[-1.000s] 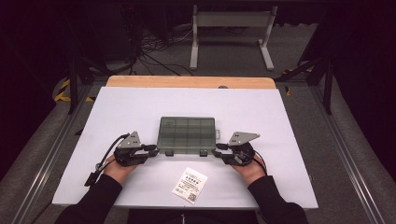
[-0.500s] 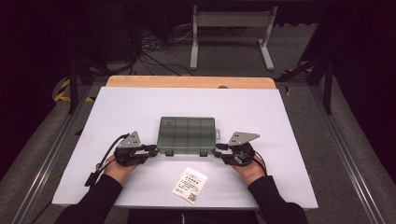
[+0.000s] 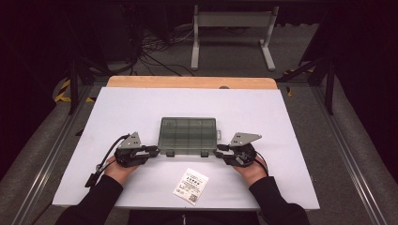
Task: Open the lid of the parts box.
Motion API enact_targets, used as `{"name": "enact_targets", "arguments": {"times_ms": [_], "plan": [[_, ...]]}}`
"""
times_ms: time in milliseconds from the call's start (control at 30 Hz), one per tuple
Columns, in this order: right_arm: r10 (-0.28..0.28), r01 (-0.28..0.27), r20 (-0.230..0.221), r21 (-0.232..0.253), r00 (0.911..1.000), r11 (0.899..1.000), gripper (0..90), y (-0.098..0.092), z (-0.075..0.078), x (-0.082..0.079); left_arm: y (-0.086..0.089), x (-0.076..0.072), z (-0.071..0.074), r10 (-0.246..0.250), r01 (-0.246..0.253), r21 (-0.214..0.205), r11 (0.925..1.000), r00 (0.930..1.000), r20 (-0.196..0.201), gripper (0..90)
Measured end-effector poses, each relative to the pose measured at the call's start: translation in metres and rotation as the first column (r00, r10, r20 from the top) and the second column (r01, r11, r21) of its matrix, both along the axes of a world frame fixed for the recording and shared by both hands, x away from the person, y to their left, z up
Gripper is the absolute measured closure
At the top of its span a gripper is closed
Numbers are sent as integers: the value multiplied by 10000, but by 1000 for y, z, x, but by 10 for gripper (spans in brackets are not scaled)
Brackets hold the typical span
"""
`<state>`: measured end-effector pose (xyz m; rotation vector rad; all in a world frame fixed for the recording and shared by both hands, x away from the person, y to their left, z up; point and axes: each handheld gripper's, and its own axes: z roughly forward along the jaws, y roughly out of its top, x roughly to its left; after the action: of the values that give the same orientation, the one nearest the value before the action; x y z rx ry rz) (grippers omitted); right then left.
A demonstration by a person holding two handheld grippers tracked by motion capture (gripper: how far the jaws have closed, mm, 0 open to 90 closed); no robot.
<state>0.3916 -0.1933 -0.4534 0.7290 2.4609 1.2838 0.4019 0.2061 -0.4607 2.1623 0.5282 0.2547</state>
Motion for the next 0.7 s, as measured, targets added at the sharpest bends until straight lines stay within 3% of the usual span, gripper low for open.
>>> {"name": "enact_targets", "arguments": {"times_ms": [700], "plan": [[42, -43, 15, 195, 10000, 9998, 727, -2, 1, 0, -2, -1, 0, 33, -35, 209, 9998, 10000, 86, 735]]}}
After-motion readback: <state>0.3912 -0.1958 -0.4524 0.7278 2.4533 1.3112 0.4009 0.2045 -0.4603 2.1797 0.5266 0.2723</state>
